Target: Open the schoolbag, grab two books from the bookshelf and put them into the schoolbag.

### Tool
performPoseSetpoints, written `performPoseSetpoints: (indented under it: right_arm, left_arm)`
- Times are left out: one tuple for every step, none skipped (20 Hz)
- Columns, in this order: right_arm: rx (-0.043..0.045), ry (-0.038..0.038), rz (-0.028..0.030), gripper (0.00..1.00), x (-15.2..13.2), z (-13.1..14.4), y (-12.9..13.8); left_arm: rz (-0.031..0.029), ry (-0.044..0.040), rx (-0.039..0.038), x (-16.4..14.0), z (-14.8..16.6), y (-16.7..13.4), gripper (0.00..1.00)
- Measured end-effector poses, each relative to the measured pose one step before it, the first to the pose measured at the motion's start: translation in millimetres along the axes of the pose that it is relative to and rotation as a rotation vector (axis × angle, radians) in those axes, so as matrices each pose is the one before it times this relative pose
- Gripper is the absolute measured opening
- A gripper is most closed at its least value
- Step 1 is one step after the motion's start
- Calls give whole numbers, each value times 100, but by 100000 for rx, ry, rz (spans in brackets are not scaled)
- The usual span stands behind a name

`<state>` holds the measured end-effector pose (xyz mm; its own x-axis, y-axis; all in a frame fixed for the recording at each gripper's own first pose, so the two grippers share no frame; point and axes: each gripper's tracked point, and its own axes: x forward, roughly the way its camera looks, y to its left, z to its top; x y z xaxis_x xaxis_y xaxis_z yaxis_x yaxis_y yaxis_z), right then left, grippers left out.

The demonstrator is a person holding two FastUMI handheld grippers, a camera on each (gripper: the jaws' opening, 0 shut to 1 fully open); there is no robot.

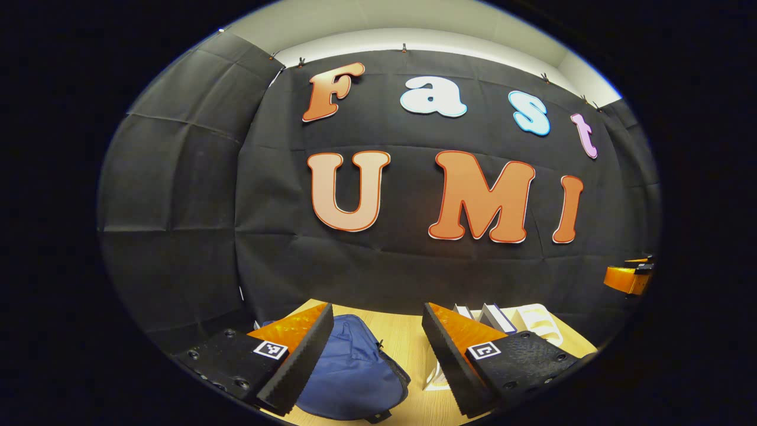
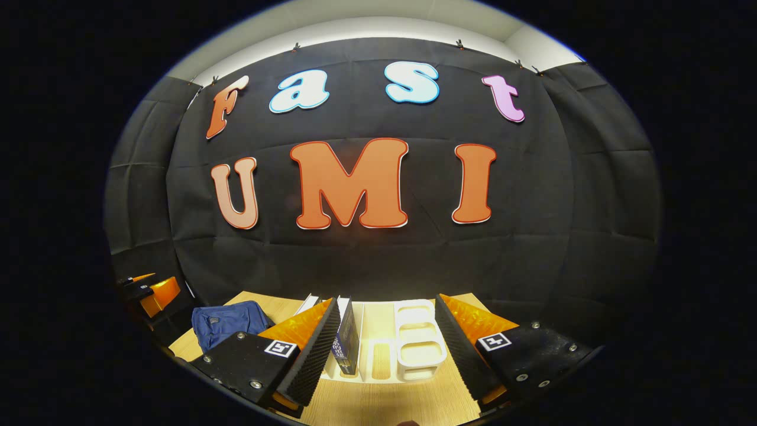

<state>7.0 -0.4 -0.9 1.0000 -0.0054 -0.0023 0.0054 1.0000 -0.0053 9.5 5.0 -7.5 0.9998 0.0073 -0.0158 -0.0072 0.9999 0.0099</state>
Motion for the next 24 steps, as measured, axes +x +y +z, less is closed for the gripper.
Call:
performPoseSetpoints:
  right_arm:
    - [270,123,28,95,65,3,79]
    - [68,92,-47,95,144,-30,-33]
    - [-72,-61,-41,95,106,27,-58]
    - [-138,-82,-119,95,83,71,-25]
    - [-228,-228,4,95,38,-14,-27]
    - [-339,-169,20,95,20,79,0]
    - [-394,-78,14,95,60,-33,37]
    - [-287,3,-11,95,83,47,77]
    - [-39,-45,-5,95,73,29,-49]
    - [67,88,94,95,41,-23,44]
    - [77,71,90,95,30,-75,8]
    - [63,31,150,95,9,-12,-8]
    - [10,50,9,95,134,-44,-9]
    - [-105,253,-89,95,85,-32,-61]
    - [-3,156,-176,95,103,-29,-84]
    - [204,36,-130,95,58,10,-66]
    - [336,67,132,95,72,-69,37]
    - [395,308,323,95,86,-87,57]
    - [261,231,89,95,-5,-95,0]
    - [-51,142,-154,95,70,-35,-43]
    - [-295,136,-304,95,13,-119,-46]
    - [-258,-77,-22,95,26,-26,21]
    - [37,268,108,95,64,-66,77]
    - [323,418,117,95,36,-143,14]
  left_arm:
    - [175,-85,376,54,85,-5,94]
    - [170,-164,142,91,33,6,94]
    - [179,82,-14,-2,46,61,94]
    - [141,5,-208,-31,-105,153,94]
    - [92,70,-165,69,104,65,94]
    - [114,83,15,133,-173,-11,94]
    - [127,0,148,50,102,13,94]
    - [36,-75,228,45,-76,68,94]
    - [-72,-102,212,-8,129,28,94]
    - [-321,-251,205,253,-67,-258,94]
    - [-269,-225,177,-25,41,7,94]
    - [-295,100,132,-10,42,-52,94]
    - [-258,185,233,16,-99,-116,93]
    - [-250,-26,375,98,-74,-160,93]
    - [-187,49,470,101,-140,-134,94]
    - [-319,364,520,8,-44,-62,94]
    - [-329,348,308,233,-263,-194,94]
    - [-148,388,-11,55,-40,25,94]
    - [8,248,-189,67,-243,9,94]
    - [-193,220,-244,61,-49,48,94]
    - [-203,668,-44,44,-207,-6,94]
    - [-206,770,98,78,-221,-8,94]
    - [155,427,226,47,-172,78,94]
    - [124,105,292,31,31,11,94]
